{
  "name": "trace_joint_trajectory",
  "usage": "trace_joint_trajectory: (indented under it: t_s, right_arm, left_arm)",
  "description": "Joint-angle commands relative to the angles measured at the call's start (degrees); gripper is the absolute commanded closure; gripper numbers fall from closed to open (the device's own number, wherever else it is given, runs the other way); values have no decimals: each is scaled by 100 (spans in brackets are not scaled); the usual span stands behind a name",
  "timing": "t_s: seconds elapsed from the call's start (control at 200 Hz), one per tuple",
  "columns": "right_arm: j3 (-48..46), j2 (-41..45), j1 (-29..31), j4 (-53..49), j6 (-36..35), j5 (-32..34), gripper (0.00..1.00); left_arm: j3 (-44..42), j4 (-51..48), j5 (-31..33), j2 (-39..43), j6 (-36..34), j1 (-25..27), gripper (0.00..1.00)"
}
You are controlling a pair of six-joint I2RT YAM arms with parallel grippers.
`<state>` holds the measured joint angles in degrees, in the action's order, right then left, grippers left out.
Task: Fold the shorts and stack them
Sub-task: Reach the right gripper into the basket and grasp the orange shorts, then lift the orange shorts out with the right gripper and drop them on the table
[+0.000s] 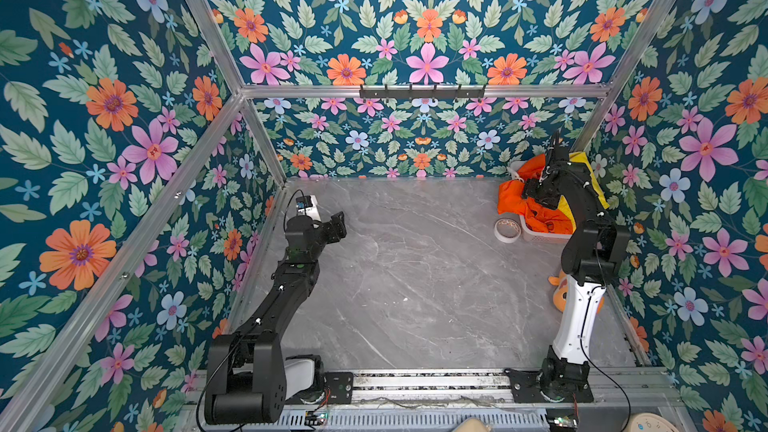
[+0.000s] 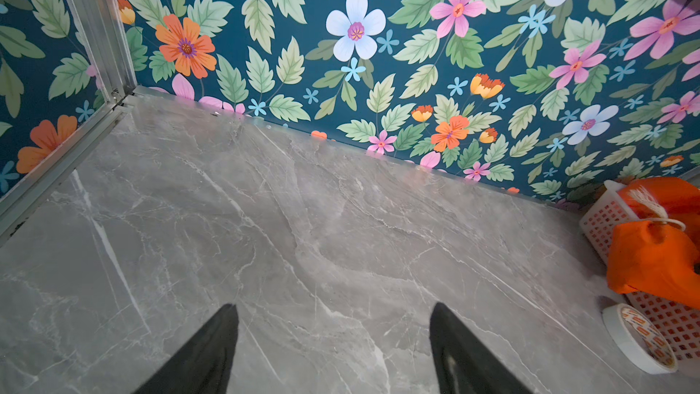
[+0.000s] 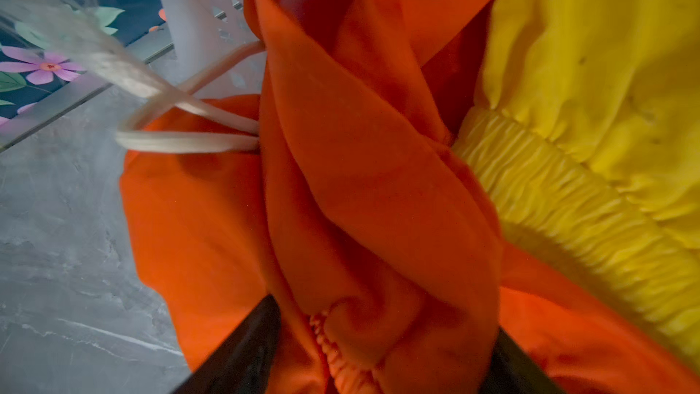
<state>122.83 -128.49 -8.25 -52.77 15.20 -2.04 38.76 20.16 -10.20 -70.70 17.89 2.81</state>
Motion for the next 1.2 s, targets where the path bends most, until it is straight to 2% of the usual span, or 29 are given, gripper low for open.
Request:
trace_joint_trajectory:
  t_s: [0.0, 0.05, 0.09, 0.15, 0.225, 0.365, 0.64, 0.925, 1.06, 1.195]
  right_arm:
    - [-70, 26, -17, 50, 269, -90, 56]
    - [-227, 167, -16, 220, 293, -109, 72]
    - [-384, 332, -12, 400, 310, -78, 81]
    - [-649, 641, -12, 693, 317, -41, 91]
    - [-940, 1080, -18, 1040, 286, -22, 97]
    - [-1103, 1726, -14, 1388, 107, -160, 100]
    - [-1147, 2588, -19, 2169, -44, -622, 100]
    - [-604, 3193, -19, 2425, 91, -1177, 100]
    - [-477, 3668, 53, 2457, 181, -1665, 100]
    - [-476, 4135, 545, 2130, -180, -1803, 100]
  left_arm:
    - [-8, 122, 44, 28, 30, 9, 19]
    - [-7, 82, 59, 55, 6, 9, 19]
    - [-8, 54, 81, 86, -3, 9, 19]
    - [-11, 25, 103, 141, -22, 9, 19]
    - [-23, -3, 117, 219, -32, 9, 19]
    - [-23, -47, 125, 366, -22, 18, 19]
    - [-38, -65, 89, 570, 26, 27, 19]
    - [62, -203, 37, 929, -33, 40, 20]
    - [199, -275, -232, 1124, -88, 44, 20]
    - [284, -267, -690, 1324, -58, 53, 20]
